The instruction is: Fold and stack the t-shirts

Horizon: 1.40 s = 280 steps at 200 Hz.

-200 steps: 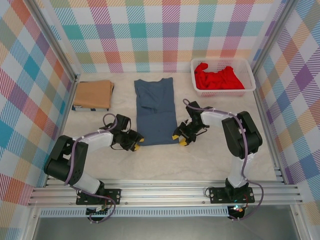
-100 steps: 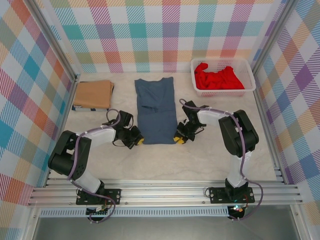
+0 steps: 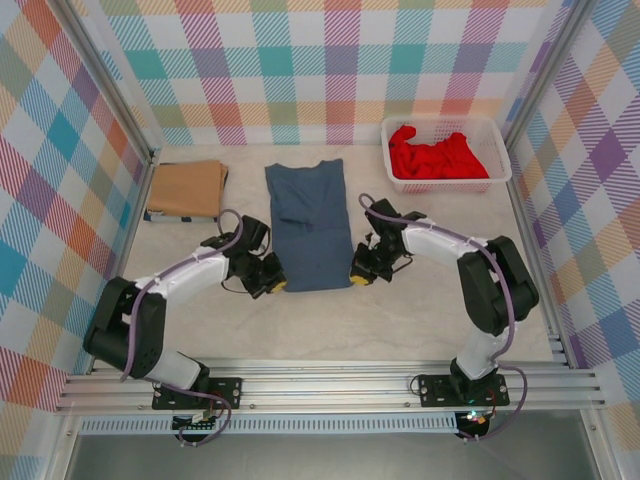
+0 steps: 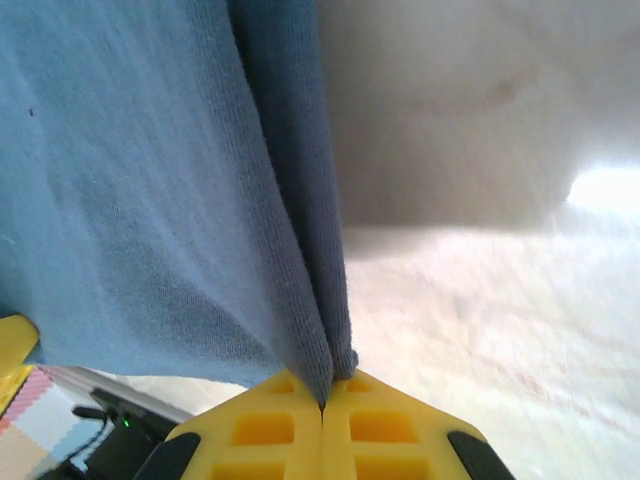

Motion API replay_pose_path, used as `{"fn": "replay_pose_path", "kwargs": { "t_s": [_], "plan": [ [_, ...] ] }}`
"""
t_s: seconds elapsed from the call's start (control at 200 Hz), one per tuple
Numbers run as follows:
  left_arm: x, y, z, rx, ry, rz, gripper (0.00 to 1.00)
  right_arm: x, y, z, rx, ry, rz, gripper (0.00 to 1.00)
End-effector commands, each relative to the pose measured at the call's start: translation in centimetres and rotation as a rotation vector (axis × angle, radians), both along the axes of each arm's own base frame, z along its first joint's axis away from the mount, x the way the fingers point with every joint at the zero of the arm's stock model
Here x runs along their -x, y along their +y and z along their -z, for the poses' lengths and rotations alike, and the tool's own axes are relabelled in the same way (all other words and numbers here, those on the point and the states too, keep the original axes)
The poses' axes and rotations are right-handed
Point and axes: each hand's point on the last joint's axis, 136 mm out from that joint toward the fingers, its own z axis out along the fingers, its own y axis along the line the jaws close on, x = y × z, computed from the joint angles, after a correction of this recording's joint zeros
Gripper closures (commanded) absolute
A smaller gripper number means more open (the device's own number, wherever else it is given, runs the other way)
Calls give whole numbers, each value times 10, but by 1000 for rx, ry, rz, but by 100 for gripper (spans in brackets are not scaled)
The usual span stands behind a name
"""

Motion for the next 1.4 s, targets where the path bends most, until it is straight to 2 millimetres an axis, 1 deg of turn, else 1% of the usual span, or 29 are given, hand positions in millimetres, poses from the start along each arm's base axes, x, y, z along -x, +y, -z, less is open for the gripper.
{"fn": "replay_pose_path", "kwargs": {
  "t_s": [0.0,0.08,0.14,0.205,0.235,0.275,0.335,0.395,0.445,0.59,0.695,0.8,0.935,1.03,1.16,1.275,1.35,1.395],
  "plan": [
    [66,4,-3,-21,115,143,100,56,-2,-9,-16,109,-106,100],
    [99,2,-15,2,133,210,100,90,-1,-22,-38,154,-167,100],
    [121,6,-22,22,152,233,100,114,-1,-32,-58,186,-202,100],
    [139,9,-31,60,157,242,100,134,-2,-42,-82,212,-221,100],
    [146,10,-34,77,165,245,100,140,-3,-46,-84,221,-222,100],
    [152,11,-39,100,161,247,100,146,-5,-52,-87,225,-218,100],
    [156,10,-46,130,148,246,100,148,-6,-63,-103,214,-202,100],
    [152,10,-54,137,121,226,100,146,-6,-74,-115,197,-186,100],
    [144,12,-62,120,91,197,100,143,-4,-84,-116,182,-181,100],
    [108,8,-100,116,-54,109,100,118,0,-111,-104,109,-144,100],
    [88,8,-114,121,-97,40,100,97,1,-123,-84,81,-113,100],
    [72,10,-117,131,-90,-34,100,75,5,-133,-100,79,-74,100],
    [49,14,-119,160,-84,-131,100,43,16,-147,-143,54,-46,100],
    [31,16,-122,164,-82,-164,100,21,20,-152,-145,43,-28,100],
    [4,18,-128,155,-95,-190,100,-7,20,-151,-137,40,1,100],
    [-24,20,-133,156,-105,-206,100,-33,24,-153,-173,35,34,100],
    [-45,26,-136,151,-113,-238,100,-54,28,-153,-185,30,55,100],
    [-58,29,-130,140,-106,-254,100,-69,32,-150,-199,27,68,100]
  ]
}}
